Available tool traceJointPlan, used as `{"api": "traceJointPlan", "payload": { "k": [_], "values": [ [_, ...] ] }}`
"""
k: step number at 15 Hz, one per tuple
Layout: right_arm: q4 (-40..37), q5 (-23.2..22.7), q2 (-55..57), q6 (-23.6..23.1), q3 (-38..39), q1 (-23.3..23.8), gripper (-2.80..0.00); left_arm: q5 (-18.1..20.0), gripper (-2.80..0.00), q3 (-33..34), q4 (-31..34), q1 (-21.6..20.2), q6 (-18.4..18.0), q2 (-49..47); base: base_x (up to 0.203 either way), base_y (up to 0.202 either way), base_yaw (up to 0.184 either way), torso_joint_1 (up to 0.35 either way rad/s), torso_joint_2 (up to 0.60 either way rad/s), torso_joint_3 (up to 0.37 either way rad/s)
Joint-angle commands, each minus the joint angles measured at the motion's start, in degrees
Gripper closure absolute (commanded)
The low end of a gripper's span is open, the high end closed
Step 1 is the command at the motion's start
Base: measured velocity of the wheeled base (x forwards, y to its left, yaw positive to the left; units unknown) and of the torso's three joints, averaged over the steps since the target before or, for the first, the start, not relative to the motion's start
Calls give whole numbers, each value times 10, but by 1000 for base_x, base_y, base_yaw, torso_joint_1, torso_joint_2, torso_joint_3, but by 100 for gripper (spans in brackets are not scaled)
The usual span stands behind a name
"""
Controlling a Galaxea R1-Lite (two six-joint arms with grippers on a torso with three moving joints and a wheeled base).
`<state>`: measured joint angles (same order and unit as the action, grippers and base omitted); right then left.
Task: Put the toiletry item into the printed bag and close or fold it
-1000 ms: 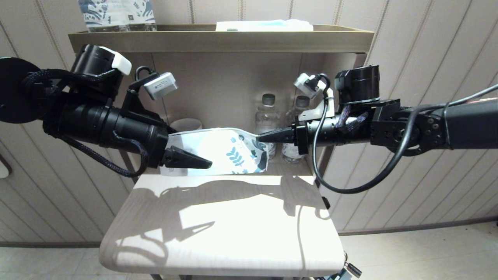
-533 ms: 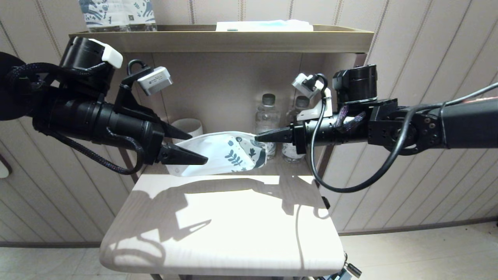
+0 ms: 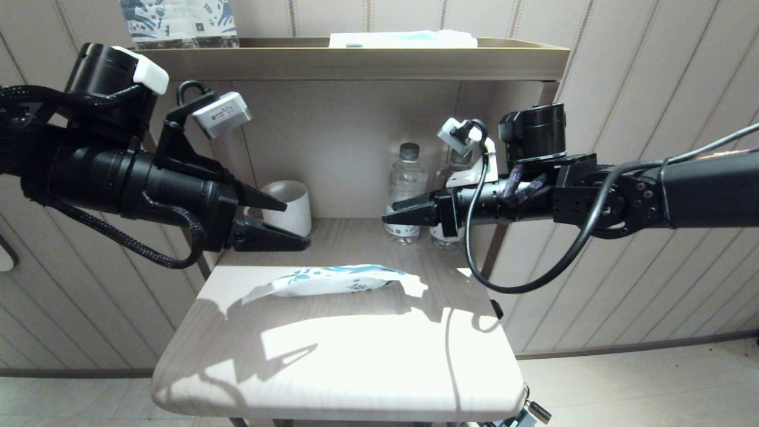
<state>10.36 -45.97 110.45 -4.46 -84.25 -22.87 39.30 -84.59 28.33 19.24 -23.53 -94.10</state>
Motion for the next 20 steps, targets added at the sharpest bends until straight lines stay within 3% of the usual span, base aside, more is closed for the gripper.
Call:
{"api": "traceJointPlan", "payload": {
  "k": [1,4,7,8,9,12,14,17,20],
  "values": [
    [2,-1,4,0,-5,0,-280,-3,-280,7,3,0,-1,25,0,0,0,0,0,0],
    [3,1,-1,2,-9,0,-280,-46,-280,21,5,0,3,64,0,0,0,0,0,0],
    [4,2,-15,1,-3,2,-280,-63,-280,34,16,-1,10,95,0,0,0,0,0,0],
    [4,3,-24,0,1,4,-223,-66,-280,34,21,-1,23,105,0,0,0,0,0,0],
    [3,3,-32,-1,2,6,0,-77,0,36,23,-1,35,117,0,0,0,0,0,0],
    [-1,4,-80,-3,4,24,0,-118,0,65,22,0,60,183,0,0,0,0,0,0],
    [-9,4,-128,-2,18,37,0,-149,0,75,28,0,96,242,0,0,0,0,0,0],
    [-71,4,-222,0,44,70,0,-220,0,82,87,-1,125,339,0,0,0,0,0,0],
    [-178,17,-329,1,78,170,0,-317,0,115,125,-1,160,448,0,0,0,0,0,0]
  ]
}}
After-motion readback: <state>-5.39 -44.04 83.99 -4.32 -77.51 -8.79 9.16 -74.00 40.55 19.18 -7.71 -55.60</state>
